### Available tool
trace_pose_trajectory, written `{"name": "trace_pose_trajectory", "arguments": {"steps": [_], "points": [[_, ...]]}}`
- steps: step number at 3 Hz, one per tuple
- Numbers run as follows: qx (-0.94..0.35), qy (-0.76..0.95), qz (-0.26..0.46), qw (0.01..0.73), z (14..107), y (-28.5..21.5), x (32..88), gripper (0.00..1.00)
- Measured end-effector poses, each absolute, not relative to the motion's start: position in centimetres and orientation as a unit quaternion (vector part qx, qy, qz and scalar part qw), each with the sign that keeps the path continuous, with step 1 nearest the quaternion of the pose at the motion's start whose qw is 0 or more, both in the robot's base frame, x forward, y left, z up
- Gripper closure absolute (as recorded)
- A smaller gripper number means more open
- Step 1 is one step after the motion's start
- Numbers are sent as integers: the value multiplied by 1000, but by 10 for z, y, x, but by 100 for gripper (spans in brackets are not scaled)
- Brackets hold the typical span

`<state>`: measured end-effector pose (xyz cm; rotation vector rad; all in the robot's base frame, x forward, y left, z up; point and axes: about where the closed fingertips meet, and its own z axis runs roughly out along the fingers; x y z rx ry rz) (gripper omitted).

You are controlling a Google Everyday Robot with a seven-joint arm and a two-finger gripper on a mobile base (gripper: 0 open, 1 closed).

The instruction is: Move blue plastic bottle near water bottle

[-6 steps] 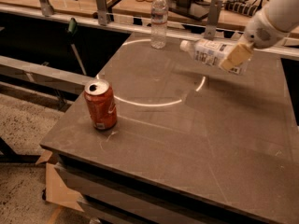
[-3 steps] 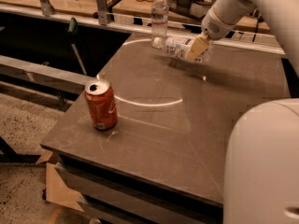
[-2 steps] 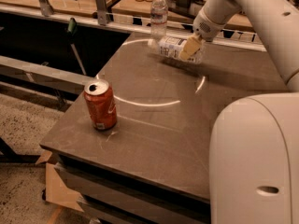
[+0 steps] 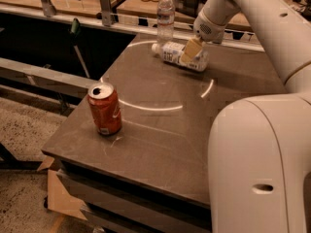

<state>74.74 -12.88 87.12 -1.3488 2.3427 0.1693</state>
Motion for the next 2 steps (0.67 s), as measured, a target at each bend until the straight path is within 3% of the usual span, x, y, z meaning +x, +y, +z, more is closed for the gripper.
{"name": "trace_pose_trajectory", "arguments": {"steps": [1,2], "points": [[-479,852,66,200,873,-126,742,0],[-464,864,62,184,889,-156,722,0]]}}
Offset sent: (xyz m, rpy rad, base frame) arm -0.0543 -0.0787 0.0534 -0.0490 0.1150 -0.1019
